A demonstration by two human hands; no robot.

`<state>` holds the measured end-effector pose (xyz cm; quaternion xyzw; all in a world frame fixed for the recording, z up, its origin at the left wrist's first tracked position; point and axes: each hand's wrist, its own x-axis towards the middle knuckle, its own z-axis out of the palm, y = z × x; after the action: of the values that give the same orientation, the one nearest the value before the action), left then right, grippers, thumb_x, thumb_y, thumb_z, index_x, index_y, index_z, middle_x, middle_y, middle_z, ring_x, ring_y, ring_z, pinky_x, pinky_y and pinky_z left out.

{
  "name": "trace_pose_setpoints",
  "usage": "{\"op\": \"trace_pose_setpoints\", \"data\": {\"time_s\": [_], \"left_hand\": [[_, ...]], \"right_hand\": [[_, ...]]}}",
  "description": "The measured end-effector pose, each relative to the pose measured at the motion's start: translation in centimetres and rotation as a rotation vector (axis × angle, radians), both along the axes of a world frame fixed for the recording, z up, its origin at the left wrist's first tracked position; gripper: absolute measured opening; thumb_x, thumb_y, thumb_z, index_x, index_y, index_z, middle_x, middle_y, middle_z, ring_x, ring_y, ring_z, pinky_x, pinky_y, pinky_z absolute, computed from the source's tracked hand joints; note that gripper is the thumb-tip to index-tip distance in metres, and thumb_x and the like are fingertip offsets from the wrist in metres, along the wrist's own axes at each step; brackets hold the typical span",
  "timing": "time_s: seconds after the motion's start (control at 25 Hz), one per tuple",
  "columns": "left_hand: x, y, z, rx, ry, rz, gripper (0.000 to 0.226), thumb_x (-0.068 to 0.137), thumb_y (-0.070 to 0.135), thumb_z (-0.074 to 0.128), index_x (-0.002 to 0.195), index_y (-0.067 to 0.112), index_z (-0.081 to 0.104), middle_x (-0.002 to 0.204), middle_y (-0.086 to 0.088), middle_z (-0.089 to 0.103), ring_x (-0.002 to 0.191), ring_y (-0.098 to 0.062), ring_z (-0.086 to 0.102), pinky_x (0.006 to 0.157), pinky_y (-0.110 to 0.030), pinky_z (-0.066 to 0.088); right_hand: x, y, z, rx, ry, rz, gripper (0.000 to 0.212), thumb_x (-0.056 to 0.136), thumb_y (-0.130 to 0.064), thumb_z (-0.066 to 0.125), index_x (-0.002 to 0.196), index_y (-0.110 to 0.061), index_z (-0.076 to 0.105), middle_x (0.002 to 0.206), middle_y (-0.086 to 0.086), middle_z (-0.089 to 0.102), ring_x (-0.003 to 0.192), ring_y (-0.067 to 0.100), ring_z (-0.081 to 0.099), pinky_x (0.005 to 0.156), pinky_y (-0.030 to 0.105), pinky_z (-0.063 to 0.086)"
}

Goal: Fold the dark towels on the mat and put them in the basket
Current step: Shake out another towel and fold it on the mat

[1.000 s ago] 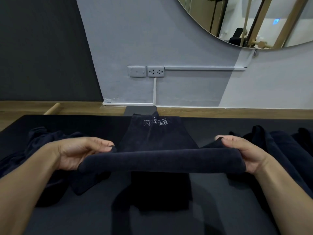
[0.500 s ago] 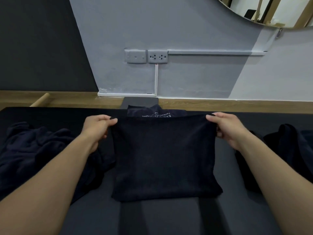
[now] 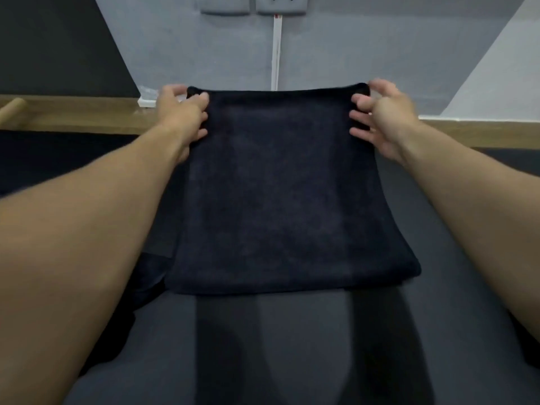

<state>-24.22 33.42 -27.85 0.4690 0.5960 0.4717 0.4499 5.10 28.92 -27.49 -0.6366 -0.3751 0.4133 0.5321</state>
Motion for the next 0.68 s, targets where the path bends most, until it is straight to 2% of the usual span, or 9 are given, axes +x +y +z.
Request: {"op": "trace_pose_setpoints", "data": {"time_s": [0.04,0.12,0.16,0.2,0.28,0.4,0.52,0.6,0.68], "left_hand": [[0.0,0.2,-1.1,0.008,0.196,-0.113,0.065,0.098,0.031,0.059,0.152,0.022,0.024,0.142,-0.004,0.051,0.122,-0.016,0.056,0.097,-0.029,0.048],[-0.3,-0.8,-4.8,0.033,0.812,-0.429,0.078,0.096,0.053,0.051,0.157,0.024,0.012,0.161,-0.007,0.026,0.146,-0.02,0.028,0.119,-0.037,0.024],[-0.6,-1.7,-6.6,0.068,1.102,-0.519,0.076,0.096,0.061,0.039,0.157,0.027,0.01,0.165,-0.004,0.013,0.151,-0.02,0.013,0.123,-0.043,0.012],[-0.8,-2.1,-7.7,0.096,1.267,-0.549,0.073,0.097,0.065,0.026,0.157,0.029,0.008,0.166,-0.001,0.005,0.152,-0.02,0.003,0.123,-0.048,0.005],[-0.8,-2.6,-8.1,0.061,1.352,-0.527,0.07,0.098,0.065,0.014,0.157,0.03,0.005,0.166,0.001,-0.002,0.153,-0.021,-0.004,0.122,-0.053,0.0],[-0.2,-5.1,-6.8,0.024,1.315,-0.452,0.072,0.098,0.063,0.015,0.157,0.022,0.012,0.166,-0.007,0.004,0.152,-0.025,0.0,0.121,-0.056,-0.001],[-2.5,-13.6,-7.7,0.322,1.158,-0.621,0.084,0.09,0.074,0.017,0.154,0.02,0.028,0.163,-0.004,0.019,0.152,-0.021,0.011,0.123,-0.046,0.004],[-5.3,-19.5,-8.0,0.457,1.115,-0.719,0.087,0.085,0.079,0.025,0.15,0.022,0.037,0.159,0.001,0.027,0.149,-0.017,0.02,0.124,-0.039,0.01],[-7.5,-22.1,-7.9,0.539,1.174,-0.684,0.077,0.086,0.07,0.04,0.141,0.018,0.053,0.15,-0.001,0.044,0.14,-0.02,0.041,0.117,-0.038,0.031]], "right_hand": [[0.0,0.4,-1.5,-0.025,-0.2,0.076,0.06,0.099,-0.015,0.052,0.152,-0.025,0.027,0.136,0.002,0.055,0.124,0.018,0.053,0.1,0.037,0.047],[-0.3,-0.2,-5.2,-0.091,-0.745,0.31,0.066,0.099,-0.03,0.053,0.155,-0.018,0.021,0.154,0.008,0.039,0.141,0.021,0.037,0.117,0.041,0.029],[-0.3,-0.8,-7.2,-0.122,-1.005,0.387,0.062,0.101,-0.038,0.047,0.155,-0.017,0.023,0.159,0.007,0.031,0.146,0.023,0.027,0.12,0.044,0.02],[-0.4,-1.4,-8.3,-0.13,-1.195,0.412,0.059,0.103,-0.044,0.038,0.155,-0.019,0.025,0.161,0.005,0.024,0.149,0.023,0.019,0.12,0.046,0.014],[-0.7,-2.1,-8.8,-0.153,-1.279,0.399,0.057,0.104,-0.046,0.027,0.155,-0.021,0.024,0.163,0.003,0.017,0.151,0.023,0.011,0.12,0.049,0.007],[-1.4,-5.0,-8.1,-0.164,-1.234,0.296,0.057,0.105,-0.044,0.028,0.156,-0.019,0.022,0.164,0.004,0.016,0.151,0.023,0.011,0.121,0.05,0.003],[-2.7,-12.7,-8.5,-0.035,-1.247,0.331,0.052,0.104,-0.041,0.031,0.152,-0.019,0.034,0.161,0.002,0.027,0.15,0.02,0.019,0.122,0.045,0.004],[-2.5,-18.7,-8.4,0.028,-1.217,0.442,0.06,0.099,-0.054,0.033,0.151,-0.024,0.036,0.159,-0.005,0.025,0.149,0.014,0.017,0.122,0.039,0.005],[-1.6,-23.3,-8.1,-0.004,-1.229,0.52,0.071,0.091,-0.066,0.04,0.151,-0.028,0.033,0.156,-0.015,0.021,0.147,0.007,0.015,0.122,0.036,0.008]]}}
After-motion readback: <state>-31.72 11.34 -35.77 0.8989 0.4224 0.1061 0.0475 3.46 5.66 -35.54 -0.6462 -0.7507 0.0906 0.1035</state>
